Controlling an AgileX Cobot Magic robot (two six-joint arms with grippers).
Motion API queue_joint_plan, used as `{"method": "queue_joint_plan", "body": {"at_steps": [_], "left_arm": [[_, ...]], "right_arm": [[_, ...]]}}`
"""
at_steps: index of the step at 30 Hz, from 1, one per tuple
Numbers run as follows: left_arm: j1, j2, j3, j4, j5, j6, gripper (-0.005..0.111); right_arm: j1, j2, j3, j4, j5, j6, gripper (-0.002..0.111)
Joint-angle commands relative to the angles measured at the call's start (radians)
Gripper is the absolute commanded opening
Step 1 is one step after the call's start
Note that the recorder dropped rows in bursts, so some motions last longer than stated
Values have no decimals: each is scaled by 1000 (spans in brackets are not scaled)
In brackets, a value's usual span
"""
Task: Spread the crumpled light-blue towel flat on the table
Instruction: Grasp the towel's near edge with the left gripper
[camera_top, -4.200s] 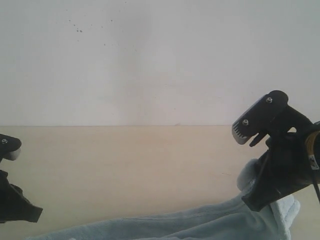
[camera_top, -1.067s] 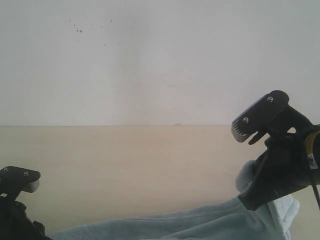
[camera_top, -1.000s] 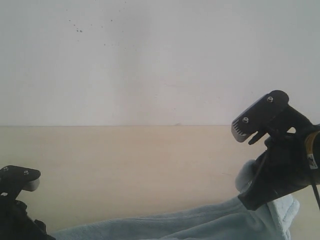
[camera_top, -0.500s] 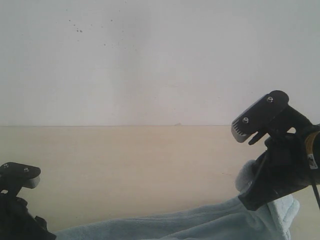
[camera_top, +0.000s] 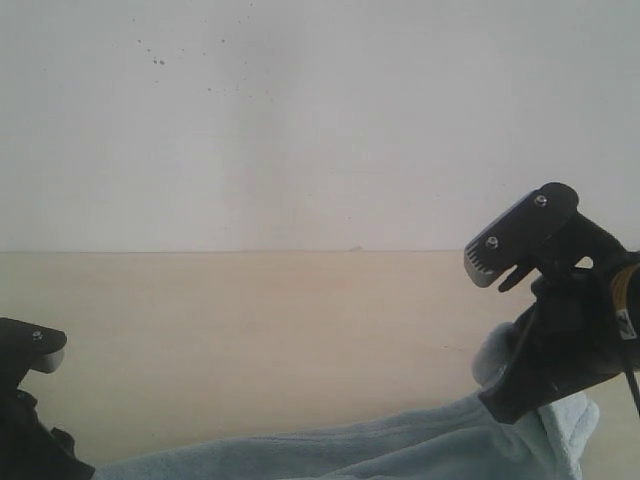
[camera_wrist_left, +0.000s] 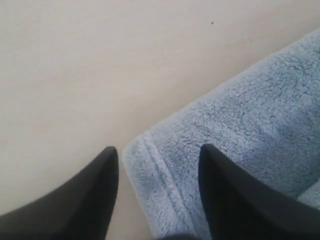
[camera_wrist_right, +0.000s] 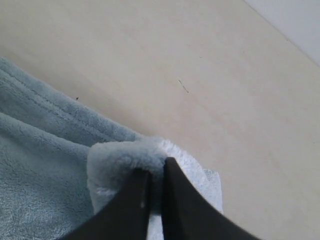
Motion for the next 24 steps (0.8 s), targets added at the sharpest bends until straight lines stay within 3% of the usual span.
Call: {"method": "queue_joint_plan", "body": {"at_steps": [1,15,17,22,24], "left_arm": [[3,24,-1,6,6,-22,48],[3,98,-1,-36,6,-26,46],[1,105,-1,-41,6,-26,41],[-3,104,-7,-86,-8,-26,12],[-3,95,-18,-89,0,-26,6]], "right_arm": [[-4,-9,-7,5,5,-6,7],[-4,-9,-7,5,9,-6,7],[-4,-9,-7,5,9,-6,7],[-4,-9,-7,5,15,-6,7],[-4,-9,-7,5,20,-8,7]]}}
